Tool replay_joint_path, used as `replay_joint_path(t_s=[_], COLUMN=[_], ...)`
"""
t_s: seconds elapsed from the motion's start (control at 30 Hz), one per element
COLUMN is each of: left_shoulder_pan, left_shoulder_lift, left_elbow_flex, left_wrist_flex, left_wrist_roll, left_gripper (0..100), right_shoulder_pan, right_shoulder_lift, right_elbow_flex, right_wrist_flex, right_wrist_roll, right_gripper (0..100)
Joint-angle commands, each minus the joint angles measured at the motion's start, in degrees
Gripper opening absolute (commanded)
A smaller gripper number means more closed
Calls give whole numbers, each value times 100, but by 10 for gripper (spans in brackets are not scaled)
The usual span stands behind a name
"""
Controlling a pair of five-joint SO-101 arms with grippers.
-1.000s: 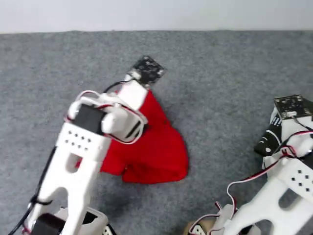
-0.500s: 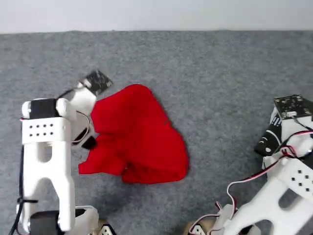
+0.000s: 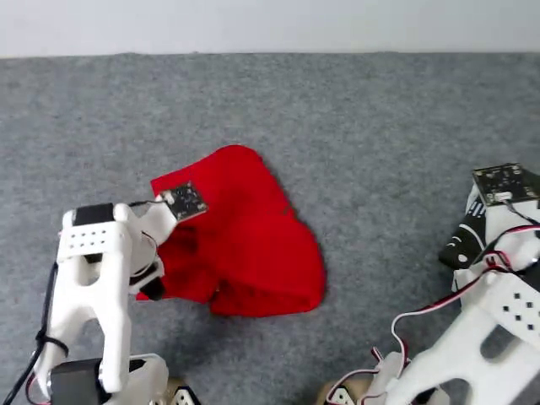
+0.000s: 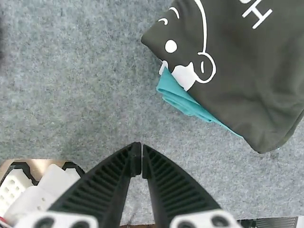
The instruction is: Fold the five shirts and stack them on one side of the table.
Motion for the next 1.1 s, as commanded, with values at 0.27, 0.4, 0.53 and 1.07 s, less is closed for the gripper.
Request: replay_joint_path(t_s=[0.27, 0.4, 0.53, 1.07], left_shoulder_pan=[9, -26, 18, -1284], left_shoulder_lift=[545, 1231, 1662, -246], left_elbow_flex=[549, 110, -303, -980], left_wrist_flex=[-1248, -1196, -897, 53], left_wrist_roll=[-44, -26, -44, -53], left_gripper=[232, 221, 92, 13], right_shoulder_pan=[-57, -57, -57, -2079], right_shoulder_lift=[-75, -84, -84, 40], right_elbow_flex=[-18, -18, -18, -53], right_wrist_flex=[224, 224, 224, 136], right_wrist_roll=[-70, -70, -70, -1380], right_gripper=[9, 9, 9, 9])
